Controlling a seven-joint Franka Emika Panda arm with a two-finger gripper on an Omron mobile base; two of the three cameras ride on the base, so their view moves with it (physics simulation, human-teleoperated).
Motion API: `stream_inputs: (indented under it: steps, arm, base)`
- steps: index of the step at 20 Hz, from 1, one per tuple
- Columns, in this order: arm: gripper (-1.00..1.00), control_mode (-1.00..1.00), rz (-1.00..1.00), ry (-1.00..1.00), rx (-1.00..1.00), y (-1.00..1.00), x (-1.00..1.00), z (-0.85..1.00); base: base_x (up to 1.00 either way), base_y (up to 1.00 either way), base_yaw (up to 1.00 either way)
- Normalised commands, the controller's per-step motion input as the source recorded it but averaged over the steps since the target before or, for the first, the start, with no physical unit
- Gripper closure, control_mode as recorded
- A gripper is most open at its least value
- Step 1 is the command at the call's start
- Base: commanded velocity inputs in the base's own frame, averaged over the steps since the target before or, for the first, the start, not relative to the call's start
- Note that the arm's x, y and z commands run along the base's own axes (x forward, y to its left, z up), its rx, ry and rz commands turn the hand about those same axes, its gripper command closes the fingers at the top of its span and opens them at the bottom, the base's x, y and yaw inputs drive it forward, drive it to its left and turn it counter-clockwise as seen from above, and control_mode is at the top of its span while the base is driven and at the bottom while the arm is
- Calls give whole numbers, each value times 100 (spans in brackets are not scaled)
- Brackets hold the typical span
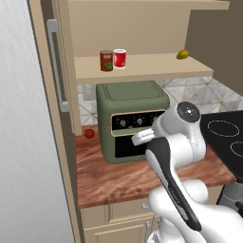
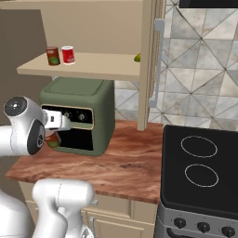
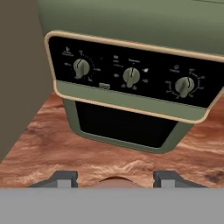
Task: Pick the cans from the counter and place them in their designated side in the cabinet.
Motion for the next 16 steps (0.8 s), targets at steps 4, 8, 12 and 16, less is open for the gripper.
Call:
stream_inputs:
  steps: [4, 8, 12, 16]
  arm:
    - [100, -100, 1, -7, 0, -10, -8, 40]
    - [100, -100, 1, -7, 0, -6, -6, 39]
    - [100, -100, 1, -7, 0, -3, -4, 38]
    - [100, -100, 1, -8, 0, -2, -5, 39]
  base:
    - [0, 0, 0]
    - [0, 0, 0]
    - [0, 0, 0]
    - [0, 0, 0]
